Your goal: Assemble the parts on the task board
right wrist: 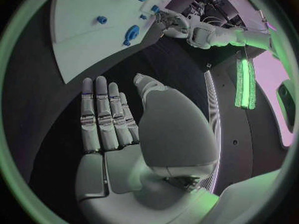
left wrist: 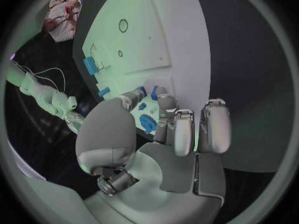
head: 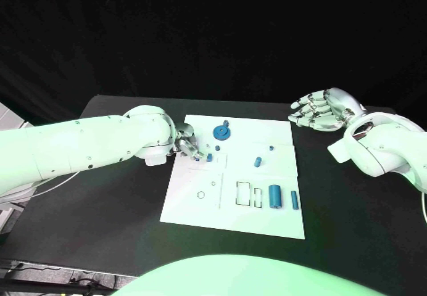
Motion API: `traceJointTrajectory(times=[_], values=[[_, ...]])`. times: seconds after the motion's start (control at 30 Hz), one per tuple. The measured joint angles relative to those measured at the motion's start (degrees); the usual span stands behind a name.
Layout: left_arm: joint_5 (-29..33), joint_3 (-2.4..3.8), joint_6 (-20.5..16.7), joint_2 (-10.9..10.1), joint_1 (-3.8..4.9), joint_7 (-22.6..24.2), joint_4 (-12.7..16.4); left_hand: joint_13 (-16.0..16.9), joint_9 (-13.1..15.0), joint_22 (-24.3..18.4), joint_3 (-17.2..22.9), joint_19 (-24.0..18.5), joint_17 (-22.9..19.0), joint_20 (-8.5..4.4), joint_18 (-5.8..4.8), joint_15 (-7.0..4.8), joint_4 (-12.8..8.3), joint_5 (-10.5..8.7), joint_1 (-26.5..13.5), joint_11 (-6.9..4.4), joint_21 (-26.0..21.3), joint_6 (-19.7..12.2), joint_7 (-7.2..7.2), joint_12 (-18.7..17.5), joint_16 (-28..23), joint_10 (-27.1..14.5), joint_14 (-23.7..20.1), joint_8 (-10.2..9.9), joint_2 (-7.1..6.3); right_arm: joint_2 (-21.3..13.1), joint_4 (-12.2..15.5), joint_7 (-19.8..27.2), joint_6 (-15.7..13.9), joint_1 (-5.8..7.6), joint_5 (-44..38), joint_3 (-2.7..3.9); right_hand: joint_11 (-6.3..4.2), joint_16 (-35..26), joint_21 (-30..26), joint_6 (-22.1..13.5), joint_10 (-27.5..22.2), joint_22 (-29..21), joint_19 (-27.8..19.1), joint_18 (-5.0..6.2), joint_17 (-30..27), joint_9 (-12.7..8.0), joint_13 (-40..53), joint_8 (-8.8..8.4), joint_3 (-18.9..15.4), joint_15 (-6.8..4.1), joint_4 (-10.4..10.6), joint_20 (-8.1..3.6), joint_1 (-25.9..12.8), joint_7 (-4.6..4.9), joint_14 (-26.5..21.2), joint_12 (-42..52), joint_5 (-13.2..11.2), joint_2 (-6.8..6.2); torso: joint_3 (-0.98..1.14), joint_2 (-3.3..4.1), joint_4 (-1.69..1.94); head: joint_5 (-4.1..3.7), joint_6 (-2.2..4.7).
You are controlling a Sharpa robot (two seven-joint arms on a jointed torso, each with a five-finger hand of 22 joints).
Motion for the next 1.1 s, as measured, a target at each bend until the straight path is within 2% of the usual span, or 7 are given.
traceJointTrajectory(times=[0.3, 0.47, 0.6, 0.87, 1.03, 1.07, 1.1], values=[[0.32, 0.01, -1.37, -0.57, -0.14, -0.10, 0.18, 0.17, 0.22, 0.00, -1.27, -0.21, 0.00, 0.21, 0.00, 0.00, -0.02, -0.36, -0.78, 0.06, -0.23, -0.15, -0.16, -0.02, 0.00, -0.06, 0.00, 0.13, 0.12, -0.04, 0.04, 0.00, 0.01, 0.00, 0.00, 0.00, 0.00, 0.00, 0.00, 0.00, 0.00, 0.00, 0.00, 0.00, 0.00, 0.00, 0.00, 0.00, 0.00, 0.00, 0.00, 0.00, 0.00, 0.00, 0.00, 0.00, 0.00, 0.00, -0.01, 0.01, -0.05, -0.15, 0.14], [0.33, 0.41, -2.57, -1.31, -0.27, 0.09, 0.53, 0.32, 0.41, 0.00, -1.55, -0.23, -0.01, 0.20, 0.00, 0.00, 0.00, 0.42, 1.16, 0.02, -0.31, -0.66, -0.20, 0.37, 0.00, -0.09, 0.00, 0.34, 2.06, -0.07, 0.04, 0.00, 0.01, -0.02, 0.01, 0.00, 0.00, 0.00, 0.00, 0.00, 0.00, 0.00, 0.00, 0.00, 0.00, 0.00, 0.01, 0.00, 0.00, 0.00, 0.00, 0.00, 0.00, 0.00, 0.00, 0.00, 0.00, 0.00, -0.01, 0.01, -0.05, -0.27, 0.22], [1.01, 0.99, -3.98, -1.65, -0.27, 0.79, 0.95, -1.43, 0.42, 0.00, -0.22, -1.35, -0.01, 0.32, -0.01, 0.01, -0.32, 0.83, 5.49, 0.27, -1.64, -2.01, 0.26, -0.10, -0.79, -1.90, -0.01, 0.34, 3.82, -0.07, 0.03, 0.01, 0.01, -0.04, 0.01, 0.00, 0.00, 0.00, 0.00, 0.00, 0.00, 0.00, 0.00, 0.00, 0.01, 0.00, 0.01, 0.00, 0.00, 0.00, 0.00, 0.00, 0.00, 0.00, 0.00, 0.00, 0.00, 0.00, 0.02, 0.00, -0.02, -0.35, 0.35], [2.67, 2.17, -6.45, -2.35, -0.25, 2.80, 1.77, -1.74, 0.41, 0.00, 0.14, -1.47, -0.01, 0.44, -0.01, 0.01, -0.24, 0.83, 6.54, 0.46, -1.81, -2.22, 0.47, -0.10, -0.89, -2.10, 0.00, 0.33, 3.44, -0.04, -0.02, 0.02, 0.01, -0.12, 0.01, 0.00, 0.00, 0.00, 0.00, 0.00, 0.00, 0.01, 0.00, 0.00, 0.01, 0.00, 0.01, 0.00, 0.00, 0.00, 0.00, 0.00, 0.00, 0.00, 0.00, 0.00, 0.00, 0.00, 0.01, -0.03, -0.02, -0.57, 0.58], [4.77, 2.77, -8.21, -2.60, -0.22, 5.71, 2.01, -4.22, -0.68, -1.14, -3.23, -3.70, -0.02, 1.01, 0.05, 0.62, -0.02, 0.49, 5.06, 1.44, -4.19, -4.66, 1.54, -1.22, -2.40, -5.07, -0.09, -1.06, 1.27, -0.03, -0.04, 0.03, 0.01, -0.18, 0.01, 0.00, 0.00, 0.00, 0.00, 0.00, 0.00, -0.04, 0.00, 0.00, 0.01, 0.00, 0.02, 0.00, 0.00, 0.00, 0.00, 0.00, 0.00, 0.00, 0.00, 0.00, 0.00, 0.00, 0.02, -0.05, -0.02, -0.65, 0.86], [5.21, 2.81, -8.70, -2.61, -0.22, 6.45, 2.01, -7.54, -1.83, -3.74, -4.97, -5.95, -0.02, 1.58, 1.29, 1.46, -0.03, 0.49, 5.06, 2.20, -6.67, -6.17, 2.34, -3.23, -4.26, -8.35, -0.06, -2.36, 1.27, -0.03, -0.04, 0.03, 0.01, -0.18, 0.01, 0.00, 0.00, 0.00, 0.00, 0.00, 0.00, -0.04, 0.00, 0.00, 0.01, 0.00, 0.02, 0.00, 0.00, 0.00, 0.00, 0.00, 0.00, 0.00, 0.00, 0.00, 0.00, 0.00, 0.02, -0.05, -0.02, -0.65, 0.92], [5.60, 2.84, -9.27, -2.61, -0.22, 7.29, 2.01, -9.00, -2.64, -5.32, -5.79, -7.31, -0.02, 1.93, 1.76, 1.99, -0.07, 0.49, 5.76, 2.71, -8.21, -7.18, 2.90, -4.28, -5.38, -10.29, -0.08, -3.26, 1.37, -0.03, -0.05, 0.03, 0.01, -0.19, 0.01, 0.00, 0.00, 0.00, 0.00, 0.00, 0.00, -0.04, 0.00, 0.00, 0.01, 0.00, 0.02, 0.00, 0.00, 0.00, 0.00, 0.00, 0.00, 0.00, 0.00, 0.00, 0.00, 0.00, 0.01, -0.05, -0.02, -0.70, 1.01]])
